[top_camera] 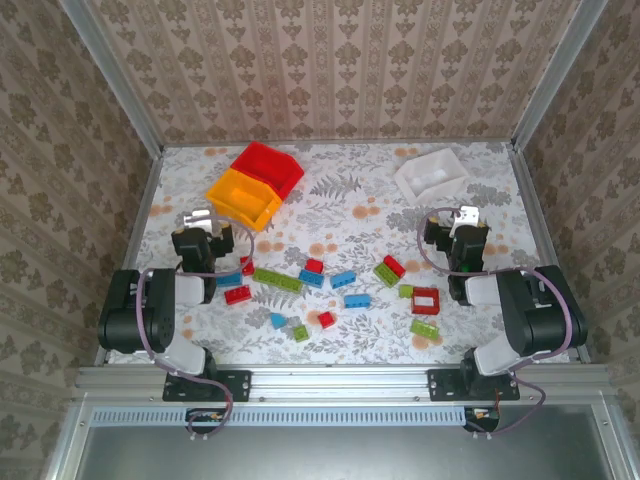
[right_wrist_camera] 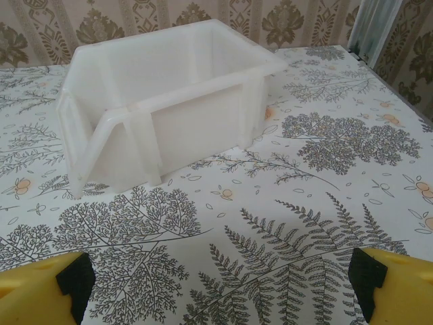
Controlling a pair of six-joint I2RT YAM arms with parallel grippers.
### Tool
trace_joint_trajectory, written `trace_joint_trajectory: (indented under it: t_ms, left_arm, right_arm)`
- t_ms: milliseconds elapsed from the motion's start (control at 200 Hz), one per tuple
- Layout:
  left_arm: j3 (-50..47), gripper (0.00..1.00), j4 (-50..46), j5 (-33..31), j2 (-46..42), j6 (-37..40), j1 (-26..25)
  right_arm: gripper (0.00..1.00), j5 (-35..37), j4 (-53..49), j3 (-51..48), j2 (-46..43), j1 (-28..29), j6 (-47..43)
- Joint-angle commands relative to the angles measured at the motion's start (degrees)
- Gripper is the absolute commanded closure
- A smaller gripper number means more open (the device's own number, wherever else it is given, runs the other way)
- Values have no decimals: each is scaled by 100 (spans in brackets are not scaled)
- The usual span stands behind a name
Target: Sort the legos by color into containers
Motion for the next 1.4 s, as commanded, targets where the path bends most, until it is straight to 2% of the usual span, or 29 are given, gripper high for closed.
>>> trace_joint_trajectory:
  t_ms: [0,695,740,790,820,860,875,905,925,965,990,1000,1035,1070,1095,1160,1245,1395]
  left_arm:
    - [19,0,194,-18,-36,34,-15]
    - [-39,0,222,-60,-209,115,-60]
    - [59,0,-311,-385,-651,185,-235]
    - [305,0,-1137,-971,-1267,376,-568]
    - [447,0,-1485,-1307,-1611,252,-743]
    - [760,0,-2084,-1538,-2031,-262,-834]
    - [951,0,-2402,-1582,-2173,-616,-852]
    - [1443,0,-3748,-1591,-2432,-1389,-832]
    - [1779,0,-4678,-1598,-2542,-2193,-792]
    - [2562,0,-6685,-1604,-2591,-3628,-684]
    - [2837,0,-7393,-1580,-2527,-4390,-602]
    - [2885,0,-7464,-1516,-2512,-4537,-541]
    - [2979,0,-7386,-532,-2365,-4533,-259]
    - [3145,0,-7385,325,-2141,-4624,-1]
    - [3337,0,-7544,701,-1936,-4716,78]
    - [3939,0,-8291,967,-1357,-4920,29]
    - [4523,7,-8754,1274,-734,-4877,-100]
    - [5072,17,-8964,1737,227,-5059,-222]
  right_arm:
    - [0,-18,94,34,33,-28,14]
    - [0,-101,150,-18,-107,-18,-58]
    - [0,232,-544,121,-626,123,-147]
    - [0,821,-1833,554,-1423,395,-153]
    - [0,951,-2586,903,-1806,428,241]
    - [1,941,-3807,1537,-2149,384,1250]
    - [0,721,-4468,1791,-2224,322,1714]
    - [0,3,-5569,2352,-2308,137,2433]
    - [0,-371,-6008,2593,-2308,31,2776]
    - [0,-719,-6151,2685,-2289,-84,3513]
    - [0,-1209,-6001,2616,-2281,-223,3794]
    - [0,-1399,-5909,2574,-2280,-308,3877]
    - [0,-1911,-5709,2442,-2280,-519,4180]
    - [0,-1924,-5914,2471,-2287,-564,4360]
    - [0,-1778,-6312,2609,-2281,-533,4387]
    - [0,-1557,-7194,3078,-2151,-461,4302]
    - [0,-1513,-7860,3569,-1935,-386,3896]
    - [8,-1690,-7910,3663,-1868,-363,3905]
